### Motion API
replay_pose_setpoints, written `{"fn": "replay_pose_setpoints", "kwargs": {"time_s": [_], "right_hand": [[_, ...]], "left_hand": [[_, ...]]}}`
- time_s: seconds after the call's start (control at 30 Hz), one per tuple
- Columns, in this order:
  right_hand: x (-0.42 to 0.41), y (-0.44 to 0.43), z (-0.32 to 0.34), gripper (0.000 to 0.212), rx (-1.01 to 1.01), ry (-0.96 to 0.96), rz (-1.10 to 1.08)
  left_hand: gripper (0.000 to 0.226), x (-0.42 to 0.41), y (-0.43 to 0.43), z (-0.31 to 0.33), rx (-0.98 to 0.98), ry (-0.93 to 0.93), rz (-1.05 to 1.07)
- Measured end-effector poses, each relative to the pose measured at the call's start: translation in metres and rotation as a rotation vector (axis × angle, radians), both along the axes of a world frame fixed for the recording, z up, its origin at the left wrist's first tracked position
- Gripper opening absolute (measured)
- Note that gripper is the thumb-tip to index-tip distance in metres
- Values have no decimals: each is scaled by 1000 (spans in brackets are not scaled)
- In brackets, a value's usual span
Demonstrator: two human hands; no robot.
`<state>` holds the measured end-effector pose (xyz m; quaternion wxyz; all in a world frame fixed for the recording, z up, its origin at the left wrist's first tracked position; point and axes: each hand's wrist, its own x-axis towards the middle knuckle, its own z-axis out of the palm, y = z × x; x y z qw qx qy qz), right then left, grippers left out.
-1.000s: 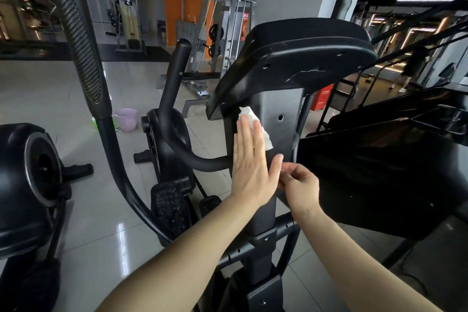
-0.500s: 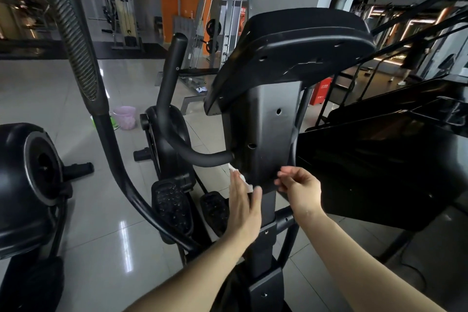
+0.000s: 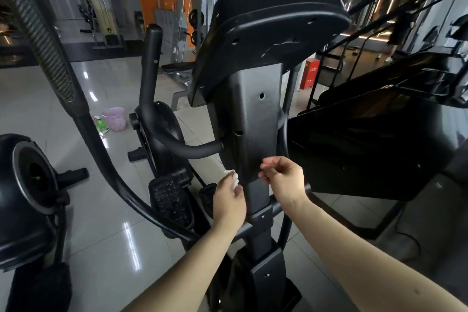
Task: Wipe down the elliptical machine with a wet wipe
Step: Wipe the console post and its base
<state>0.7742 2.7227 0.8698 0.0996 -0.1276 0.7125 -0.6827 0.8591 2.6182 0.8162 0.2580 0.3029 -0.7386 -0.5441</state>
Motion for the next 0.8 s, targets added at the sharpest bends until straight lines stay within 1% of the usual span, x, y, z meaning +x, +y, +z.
{"fn": "replay_pose_setpoints", "kwargs": {"time_s": [0.07, 0.13, 0.2, 0.27, 0.33, 0.4, 0.47, 0.53, 0.63, 0.7, 0.8], "right_hand": [[7, -2, -4, 16, 35, -10, 55], [16, -5, -7, 12, 51, -35, 160], [26, -10, -5, 13, -12, -70, 269], [31, -14, -2, 13, -72, -55, 291], [33, -18, 2, 13, -79, -13, 225], [35, -20, 8, 10, -40, 41, 143], [35, -22, 17, 6, -4, 107, 69], [27, -26, 33, 9, 14, 198, -53], [7, -37, 59, 17, -2, 369, -257], [3, -47, 68, 20, 27, 481, -279], [10, -62, 58, 8, 83, 577, -248]], "left_hand": [[27, 10, -6, 10, 4, 0, -5], [21, 16, -10, 22, -16, 36, -10], [21, 24, -10, 35, -11, 71, -53], [24, 30, -10, 47, 27, 116, -149], [25, 35, -14, 57, 83, 150, -247], [31, 38, -19, 64, 107, 168, -334], [26, 38, -25, 70, 101, 123, -362], [26, 39, -31, 76, 69, 134, -303], [26, 37, -44, 76, 155, 217, -155], [25, 38, -52, 73, 183, 203, -144], [24, 44, -61, 65, 185, 166, -194]]}}
